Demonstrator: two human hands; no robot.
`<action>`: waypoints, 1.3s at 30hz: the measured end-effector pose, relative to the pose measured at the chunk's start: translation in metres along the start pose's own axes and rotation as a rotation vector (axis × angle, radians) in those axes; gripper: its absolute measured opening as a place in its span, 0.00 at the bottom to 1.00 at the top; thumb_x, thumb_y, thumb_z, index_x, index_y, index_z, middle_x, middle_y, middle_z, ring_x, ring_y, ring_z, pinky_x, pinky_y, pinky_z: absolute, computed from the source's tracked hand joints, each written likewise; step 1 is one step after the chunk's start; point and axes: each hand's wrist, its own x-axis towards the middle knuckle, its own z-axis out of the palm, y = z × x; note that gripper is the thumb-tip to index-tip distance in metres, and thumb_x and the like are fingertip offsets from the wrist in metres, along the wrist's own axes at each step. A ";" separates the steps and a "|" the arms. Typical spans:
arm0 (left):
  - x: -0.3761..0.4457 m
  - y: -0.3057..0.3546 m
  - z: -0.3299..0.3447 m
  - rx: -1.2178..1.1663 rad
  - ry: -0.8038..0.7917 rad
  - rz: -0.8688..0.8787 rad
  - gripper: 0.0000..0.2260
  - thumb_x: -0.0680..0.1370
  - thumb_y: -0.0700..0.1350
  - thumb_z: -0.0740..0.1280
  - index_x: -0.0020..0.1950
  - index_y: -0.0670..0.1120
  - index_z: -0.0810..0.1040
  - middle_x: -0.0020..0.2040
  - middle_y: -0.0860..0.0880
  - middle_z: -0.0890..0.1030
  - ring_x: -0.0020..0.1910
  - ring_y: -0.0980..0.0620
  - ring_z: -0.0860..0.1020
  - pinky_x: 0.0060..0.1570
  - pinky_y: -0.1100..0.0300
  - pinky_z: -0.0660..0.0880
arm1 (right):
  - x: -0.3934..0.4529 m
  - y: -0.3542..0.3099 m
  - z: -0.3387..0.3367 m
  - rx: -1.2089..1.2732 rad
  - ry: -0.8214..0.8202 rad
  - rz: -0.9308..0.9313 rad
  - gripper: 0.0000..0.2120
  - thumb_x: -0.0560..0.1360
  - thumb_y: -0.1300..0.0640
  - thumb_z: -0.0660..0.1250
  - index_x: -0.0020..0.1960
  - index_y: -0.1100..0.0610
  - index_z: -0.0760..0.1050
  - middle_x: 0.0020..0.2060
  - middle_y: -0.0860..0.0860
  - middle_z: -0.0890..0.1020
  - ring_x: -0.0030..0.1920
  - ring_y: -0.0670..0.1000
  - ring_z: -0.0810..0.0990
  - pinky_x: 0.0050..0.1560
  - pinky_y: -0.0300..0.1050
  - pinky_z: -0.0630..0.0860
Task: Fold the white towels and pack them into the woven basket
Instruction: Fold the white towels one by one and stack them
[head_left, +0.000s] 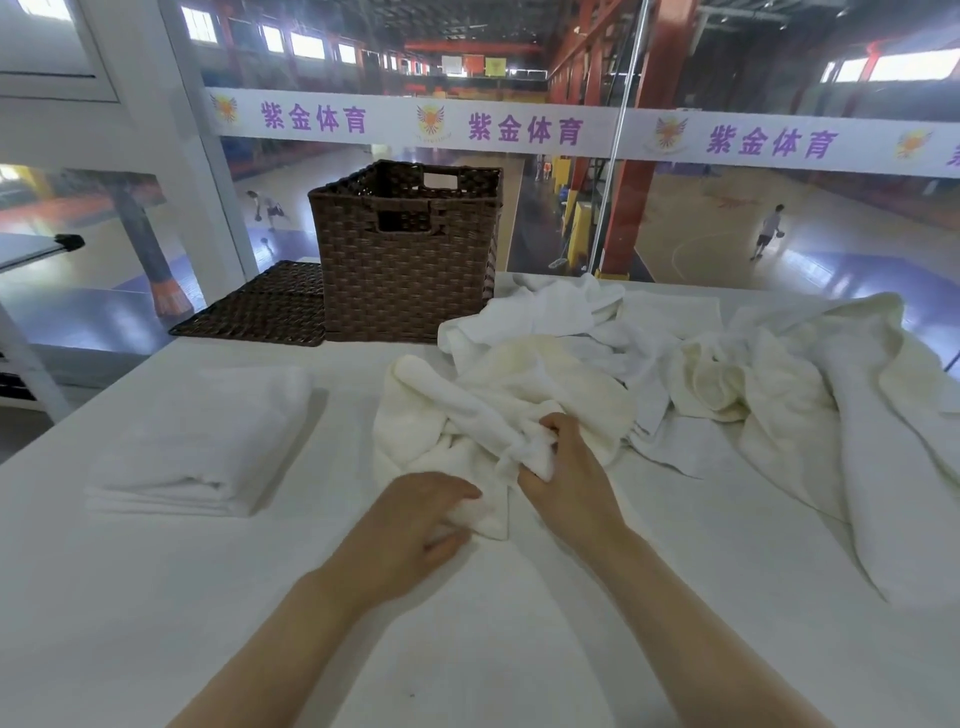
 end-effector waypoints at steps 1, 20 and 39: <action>0.004 0.001 0.006 0.022 -0.072 0.041 0.16 0.76 0.54 0.66 0.62 0.51 0.77 0.57 0.58 0.78 0.58 0.59 0.73 0.60 0.68 0.63 | -0.001 0.000 -0.001 0.032 -0.027 -0.002 0.25 0.73 0.50 0.71 0.65 0.48 0.63 0.56 0.44 0.75 0.55 0.47 0.75 0.44 0.37 0.72; 0.027 0.022 -0.060 -0.092 0.137 -0.065 0.12 0.76 0.59 0.60 0.49 0.56 0.80 0.44 0.62 0.74 0.42 0.63 0.74 0.40 0.68 0.70 | -0.008 -0.035 -0.021 0.204 -0.246 -0.056 0.18 0.75 0.64 0.63 0.57 0.43 0.72 0.49 0.41 0.77 0.46 0.38 0.75 0.47 0.31 0.71; 0.014 0.055 -0.047 -0.254 0.270 -0.101 0.05 0.79 0.52 0.62 0.47 0.55 0.76 0.45 0.62 0.77 0.47 0.59 0.75 0.47 0.69 0.68 | -0.030 -0.081 -0.017 0.358 -0.065 -0.030 0.04 0.77 0.57 0.66 0.44 0.49 0.77 0.37 0.42 0.82 0.37 0.45 0.79 0.38 0.37 0.74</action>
